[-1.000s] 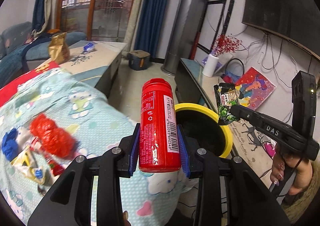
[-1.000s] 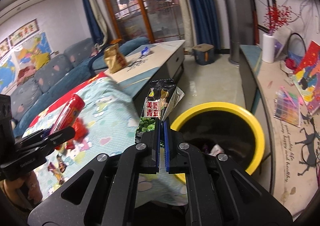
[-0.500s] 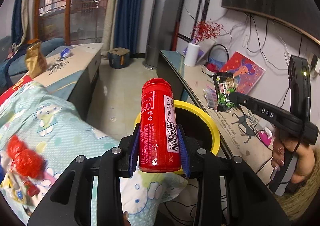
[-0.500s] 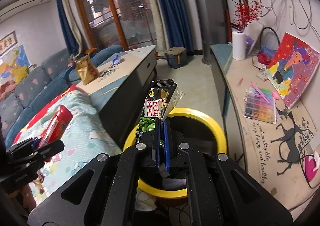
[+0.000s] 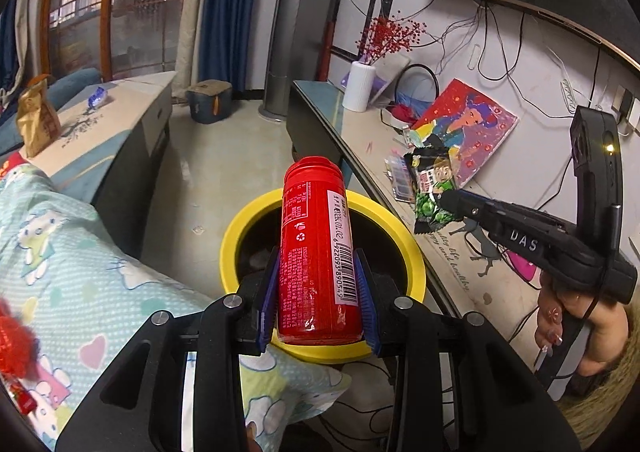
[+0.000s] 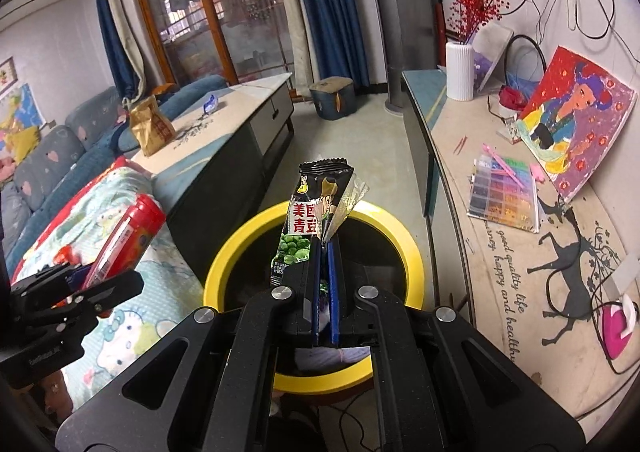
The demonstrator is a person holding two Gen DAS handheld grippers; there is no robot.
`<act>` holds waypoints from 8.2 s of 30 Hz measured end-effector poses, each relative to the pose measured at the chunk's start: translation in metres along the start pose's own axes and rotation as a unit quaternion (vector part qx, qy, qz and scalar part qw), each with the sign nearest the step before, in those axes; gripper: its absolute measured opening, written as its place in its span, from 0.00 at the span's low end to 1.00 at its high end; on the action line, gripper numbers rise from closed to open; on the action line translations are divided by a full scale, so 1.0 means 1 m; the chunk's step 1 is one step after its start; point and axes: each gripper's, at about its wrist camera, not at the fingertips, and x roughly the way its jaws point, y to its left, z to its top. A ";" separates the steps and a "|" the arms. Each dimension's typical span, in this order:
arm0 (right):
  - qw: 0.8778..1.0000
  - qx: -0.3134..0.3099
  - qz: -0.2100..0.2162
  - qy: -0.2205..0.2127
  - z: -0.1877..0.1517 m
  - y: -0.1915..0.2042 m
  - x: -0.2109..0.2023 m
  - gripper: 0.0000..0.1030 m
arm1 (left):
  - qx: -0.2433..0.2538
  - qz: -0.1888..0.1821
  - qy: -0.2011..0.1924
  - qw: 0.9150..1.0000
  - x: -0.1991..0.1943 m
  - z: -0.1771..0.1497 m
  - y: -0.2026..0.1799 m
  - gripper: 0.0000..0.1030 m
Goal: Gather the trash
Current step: 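Carry the red tube and green snack packet over the yellow bin with both grippers, then open both grippers to drop the tube and snack packet into the bin, then move both tools back over the bed toward the blue balloon and wrappers, then grasp the blue balloon with the left gripper while the right grasps a brown candy wrapper, then carry the blue balloon and brown wrapper over the yellow bin with both grippers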
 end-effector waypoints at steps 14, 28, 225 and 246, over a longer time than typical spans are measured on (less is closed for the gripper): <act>0.999 -0.003 -0.002 0.054 -0.024 -0.011 0.038 0.02 | -0.002 -0.002 0.048 0.999 0.061 -0.010 0.005 0.32; 0.998 0.036 -0.010 0.059 -0.026 -0.026 0.043 0.30 | 0.002 0.012 0.026 1.000 0.070 0.013 0.009 0.77; 0.979 -0.079 0.187 0.022 -0.024 0.145 -0.019 0.06 | -0.165 0.109 -0.083 0.977 -0.151 -0.051 0.140 0.15; 0.992 -0.037 0.119 0.009 -0.004 0.079 -0.003 0.06 | -0.096 0.050 -0.050 0.993 -0.094 -0.025 0.078 0.15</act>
